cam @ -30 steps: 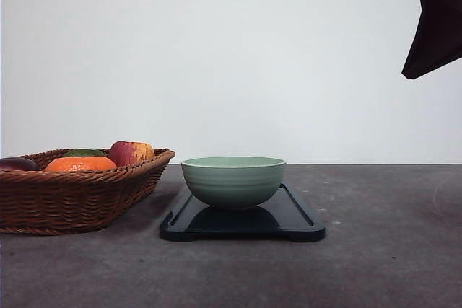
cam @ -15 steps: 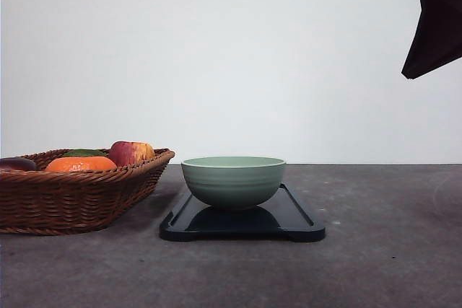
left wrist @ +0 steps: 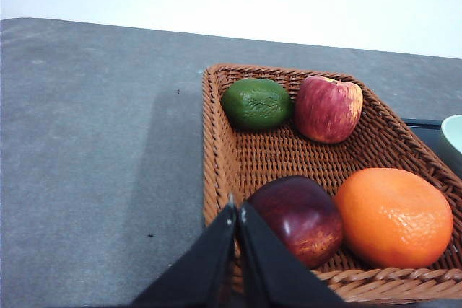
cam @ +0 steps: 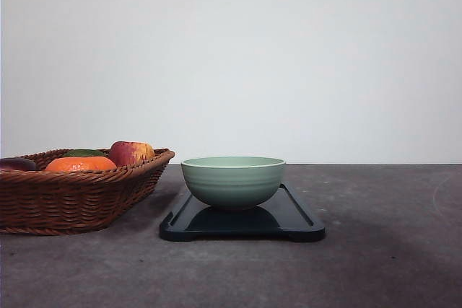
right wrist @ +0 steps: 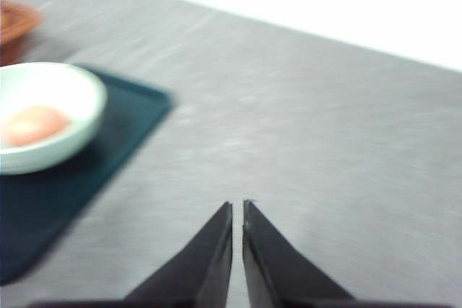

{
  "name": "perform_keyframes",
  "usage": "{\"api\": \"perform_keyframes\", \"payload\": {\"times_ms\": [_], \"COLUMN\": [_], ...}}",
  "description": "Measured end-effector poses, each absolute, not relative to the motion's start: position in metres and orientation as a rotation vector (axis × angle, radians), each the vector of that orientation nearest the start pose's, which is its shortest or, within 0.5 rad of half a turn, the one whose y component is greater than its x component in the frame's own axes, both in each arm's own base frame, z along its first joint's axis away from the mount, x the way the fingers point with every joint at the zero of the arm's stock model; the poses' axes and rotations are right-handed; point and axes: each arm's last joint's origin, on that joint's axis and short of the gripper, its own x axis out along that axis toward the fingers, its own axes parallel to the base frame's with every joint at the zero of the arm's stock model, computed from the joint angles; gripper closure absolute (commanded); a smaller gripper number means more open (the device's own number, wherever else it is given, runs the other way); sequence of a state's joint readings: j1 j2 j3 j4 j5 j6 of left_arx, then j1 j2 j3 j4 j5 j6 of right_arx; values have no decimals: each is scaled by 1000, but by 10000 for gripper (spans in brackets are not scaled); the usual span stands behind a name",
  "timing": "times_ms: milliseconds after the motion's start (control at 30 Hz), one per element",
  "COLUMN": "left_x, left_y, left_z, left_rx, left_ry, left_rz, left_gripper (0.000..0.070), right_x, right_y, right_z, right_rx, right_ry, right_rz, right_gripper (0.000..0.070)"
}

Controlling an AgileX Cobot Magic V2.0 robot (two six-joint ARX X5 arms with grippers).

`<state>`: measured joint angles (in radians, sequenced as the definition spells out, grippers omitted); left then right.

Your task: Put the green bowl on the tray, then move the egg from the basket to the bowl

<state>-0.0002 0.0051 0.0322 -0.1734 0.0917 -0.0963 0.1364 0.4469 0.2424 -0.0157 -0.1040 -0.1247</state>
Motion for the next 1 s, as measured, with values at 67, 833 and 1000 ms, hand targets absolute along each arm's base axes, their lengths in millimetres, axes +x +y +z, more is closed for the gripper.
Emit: {"api": "perform_keyframes", "payload": {"times_ms": [67, 833, 1000], "left_x": [95, 95, 95], "left_y": [-3, -3, -3], "left_z": [157, 158, 158], "left_rx": [-103, -103, -103], "left_ry": [151, 146, 146], "left_rz": [-85, -85, -85], "left_gripper": [700, 700, 700], "right_x": [118, 97, 97], "right_y": [16, 3, 3], "right_z": [189, 164, 164], "right_rx": [-124, -68, -68], "right_ry": [159, 31, 30], "right_rz": [219, 109, 109], "right_gripper": [684, 684, 684]}}
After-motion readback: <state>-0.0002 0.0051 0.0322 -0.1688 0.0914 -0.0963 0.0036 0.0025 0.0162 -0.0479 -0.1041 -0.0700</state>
